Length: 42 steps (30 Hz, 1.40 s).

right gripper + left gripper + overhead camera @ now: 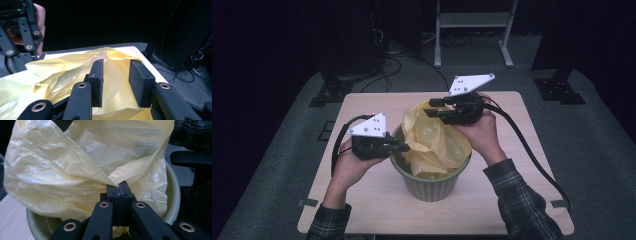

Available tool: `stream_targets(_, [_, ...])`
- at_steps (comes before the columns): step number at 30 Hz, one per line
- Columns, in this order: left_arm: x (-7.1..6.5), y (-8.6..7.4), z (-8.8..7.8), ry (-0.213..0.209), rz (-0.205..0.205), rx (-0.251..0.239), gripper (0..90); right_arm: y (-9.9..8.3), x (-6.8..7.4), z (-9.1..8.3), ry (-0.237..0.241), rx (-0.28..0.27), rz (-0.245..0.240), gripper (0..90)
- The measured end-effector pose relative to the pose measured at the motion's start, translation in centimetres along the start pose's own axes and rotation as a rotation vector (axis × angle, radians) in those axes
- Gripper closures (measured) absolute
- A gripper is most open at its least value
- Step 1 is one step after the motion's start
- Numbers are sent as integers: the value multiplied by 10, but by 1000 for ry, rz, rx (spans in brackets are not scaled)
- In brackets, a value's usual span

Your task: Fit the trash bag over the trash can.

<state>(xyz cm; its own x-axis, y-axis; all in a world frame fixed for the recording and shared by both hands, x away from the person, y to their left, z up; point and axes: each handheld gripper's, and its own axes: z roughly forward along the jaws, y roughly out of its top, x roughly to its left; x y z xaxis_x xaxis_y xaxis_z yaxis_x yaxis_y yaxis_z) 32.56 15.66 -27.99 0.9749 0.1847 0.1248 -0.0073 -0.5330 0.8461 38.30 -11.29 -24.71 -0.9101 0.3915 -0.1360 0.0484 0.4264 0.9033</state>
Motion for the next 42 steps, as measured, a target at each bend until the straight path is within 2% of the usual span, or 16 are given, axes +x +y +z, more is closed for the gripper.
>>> stream_targets(3, [-1,-4,3,-17,-9,19,899,-5,-4,12,3,84,35,614])
stream_targets(7, [-4,-14,-7,5,-21,18,899,-24,-10,19,-18,159,54,633])
stream_targets(10, [-6,-20,-16,20,-29,20,899,-37,-15,15,-9,188,71,751])
stream_targets(12, [-10,-28,-27,38,-48,17,898,-42,-15,13,8,221,76,900])
stream_targets(14, [-14,-33,-32,45,-48,22,897,-46,-15,11,12,241,74,900])
stream_targets(17, [-16,-36,-34,66,-45,26,784,-48,-13,10,27,236,76,900])
stream_targets(19, [-15,-36,-36,77,-40,24,765,-48,-10,8,17,217,71,822])
stream_targets(20, [-14,-32,-38,104,-41,10,644,-47,-9,7,22,192,70,793])
stream_targets(23, [-8,-22,-44,125,-44,-27,528,-44,-7,7,29,181,71,788])
stream_targets(25, [-6,-17,-46,130,-44,-34,480,-43,-7,7,31,180,70,788])
stream_targets(29, [6,6,-46,165,-45,-69,415,-43,-7,7,31,174,67,788])
stream_targets(32, [19,26,-32,183,-39,-74,365,-42,-6,5,24,166,64,783])
stream_targets(35, [28,36,-17,190,-43,-59,346,-40,-6,2,25,153,65,772])
stream_targets(37, [33,40,-7,195,-54,-57,330,-39,-6,-1,29,138,68,752])
stream_targets(39, [39,41,4,217,-71,-21,321,-37,-6,-3,25,119,73,719])
stream_targets(42, [45,38,14,208,-92,-1,323,-34,-6,-5,9,97,68,659])
